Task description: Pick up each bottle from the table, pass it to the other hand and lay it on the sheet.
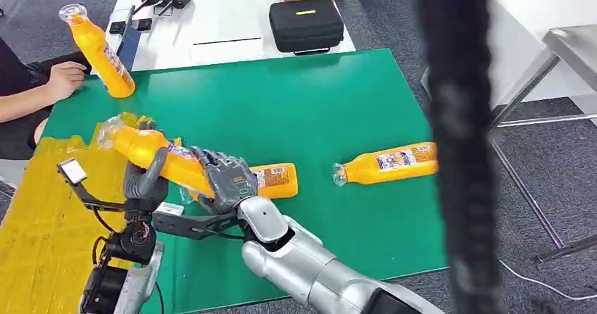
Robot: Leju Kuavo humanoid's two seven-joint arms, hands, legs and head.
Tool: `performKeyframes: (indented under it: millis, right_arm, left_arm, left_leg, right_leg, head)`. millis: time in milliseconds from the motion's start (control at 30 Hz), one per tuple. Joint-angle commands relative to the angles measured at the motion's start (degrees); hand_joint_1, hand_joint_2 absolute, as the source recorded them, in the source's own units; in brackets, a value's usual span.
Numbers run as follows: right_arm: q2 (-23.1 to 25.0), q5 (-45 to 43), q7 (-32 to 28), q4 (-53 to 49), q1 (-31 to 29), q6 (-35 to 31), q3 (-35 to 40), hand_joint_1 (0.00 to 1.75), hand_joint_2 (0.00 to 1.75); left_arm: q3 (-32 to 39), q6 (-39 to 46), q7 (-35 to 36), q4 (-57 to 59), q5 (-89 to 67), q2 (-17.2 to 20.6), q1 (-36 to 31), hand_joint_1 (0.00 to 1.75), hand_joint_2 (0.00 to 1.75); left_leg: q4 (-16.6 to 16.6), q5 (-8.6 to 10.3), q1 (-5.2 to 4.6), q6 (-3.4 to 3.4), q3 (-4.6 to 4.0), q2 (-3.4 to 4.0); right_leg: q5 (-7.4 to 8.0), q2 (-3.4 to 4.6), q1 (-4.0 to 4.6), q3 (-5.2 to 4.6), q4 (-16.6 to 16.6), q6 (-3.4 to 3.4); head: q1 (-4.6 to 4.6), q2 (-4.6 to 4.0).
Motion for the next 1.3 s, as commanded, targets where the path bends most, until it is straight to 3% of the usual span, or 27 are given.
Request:
performKeyframes:
  millis: [33, 100, 133, 167, 867, 900, 933, 967, 1033, 1167, 1300]
  right_arm:
    - [-0.2, -1.3, 0.7, 4.7, -0.3, 2.5, 10.9, 1.75, 1.75]
    - [-0.2, -1.6, 0.7, 5.4, -1.0, 2.0, 10.5, 1.75, 1.75]
    - [-0.2, -1.6, 0.7, 6.1, -1.5, 2.0, 10.1, 1.75, 1.75]
    - [-0.2, -1.6, 0.9, 6.5, -1.9, 1.6, 9.7, 1.75, 1.75]
    - [-0.2, 2.3, 1.7, 10.2, -5.0, 1.1, 3.3, 1.75, 1.75]
    - [-0.5, 3.5, 1.5, 10.1, -5.3, 0.8, 2.8, 0.45, 1.75]
    - [-0.9, 4.5, 1.3, 10.1, -5.4, 1.7, 1.7, 0.0, 1.75]
    - [-1.5, 4.9, 1.2, 8.9, -4.8, 2.0, -1.3, 0.0, 0.0]
    - [-4.1, 7.0, 0.4, 5.1, -3.5, 3.0, -5.4, 0.0, 0.0]
    - [-8.7, 8.6, -1.7, -4.0, -0.6, 6.1, -11.5, 0.0, 0.0]
    - [-12.2, 7.1, -3.9, -12.2, 2.8, 8.6, -16.3, 0.0, 0.0]
  left_arm:
    - [-1.2, -0.5, 0.6, 0.8, 0.2, -0.6, -3.5, 0.0, 1.75]
    - [-1.8, -0.9, 0.8, 0.9, 0.2, -0.7, -3.4, 0.0, 1.75]
    - [-2.3, -1.9, 0.8, 1.0, 0.5, -0.6, -3.3, 1.64, 1.75]
    - [-2.7, -2.4, 0.7, 1.2, 0.3, -0.5, -3.3, 1.75, 1.75]
    - [-2.7, -4.9, 0.6, -0.4, 1.5, -0.5, -2.5, 1.75, 1.75]
    - [-2.2, -3.7, -0.7, -0.7, 0.5, -0.4, -2.3, 1.75, 1.75]
    - [-2.1, -2.6, -1.7, -1.0, -0.9, -0.3, -2.4, 1.75, 1.75]
    - [-1.3, -0.4, -3.6, -2.0, -3.0, -0.3, -2.2, 1.75, 1.75]
    - [1.1, 5.6, -8.0, -6.3, -9.7, 0.0, -1.3, 1.75, 1.75]
    - [5.8, 9.2, -9.5, -13.5, -14.8, 0.2, 0.7, 1.75, 1.75]
    - [7.9, 24.9, -18.5, -20.2, -31.5, 0.5, 1.0, 1.75, 1.75]
  left_leg:
    - [0.1, -0.12, 0.13, -0.2, 0.26, -0.13]
    - [0.1, -0.09, 0.11, -0.19, 0.19, -0.18]
    - [0.1, -0.13, 0.14, -0.23, 0.26, -0.19]
    - [0.0, -0.06, 0.09, -0.16, 0.16, -0.16]
    - [0.1, -0.06, 0.09, -0.17, 0.18, -0.09]
    - [0.0, -0.02, 0.05, -0.12, 0.11, -0.05]
    - [0.1, -0.08, 0.09, -0.18, 0.2, -0.08]
    - [0.0, -0.01, 0.06, -0.11, 0.08, -0.03]
    - [0.1, -0.15, 0.14, -0.23, 0.29, -0.14]
    - [0.1, -0.14, 0.15, -0.18, 0.21, -0.01]
    - [0.1, -0.15, 0.12, -0.19, 0.15, -0.03]
  right_leg:
    - [-0.14, -0.23, 0.13, 0.36, 0.0, -0.04]
    - [-0.13, -0.27, 0.11, 0.29, 0.0, -0.04]
    - [-0.17, -0.29, 0.14, 0.38, 0.0, -0.04]
    - [-0.09, -0.23, 0.1, 0.24, 0.0, -0.03]
    - [-0.11, -0.25, 0.1, 0.24, 0.0, -0.02]
    - [-0.06, -0.19, 0.05, 0.13, 0.0, -0.01]
    - [-0.13, -0.24, 0.1, 0.25, 0.0, -0.03]
    - [-0.04, -0.17, 0.07, 0.11, 0.0, -0.01]
    - [-0.19, -0.33, 0.15, 0.39, 0.0, -0.03]
    - [-0.12, -0.18, 0.16, 0.32, 0.0, -0.01]
    - [-0.13, -0.13, 0.12, 0.26, 0.0, -0.02]
  head:
    - [0.0, 0.0]
    - [-0.02, 0.0]
    - [0.02, 0.0]
    - [-0.02, 0.0]
    - [0.0, 0.0]
    - [-0.02, 0.0]
    - [0.0, 0.0]
    - [-0.02, 0.0]
    - [-0.02, 0.0]
    - [0.0, 0.0]
    - [0.0, 0.0]
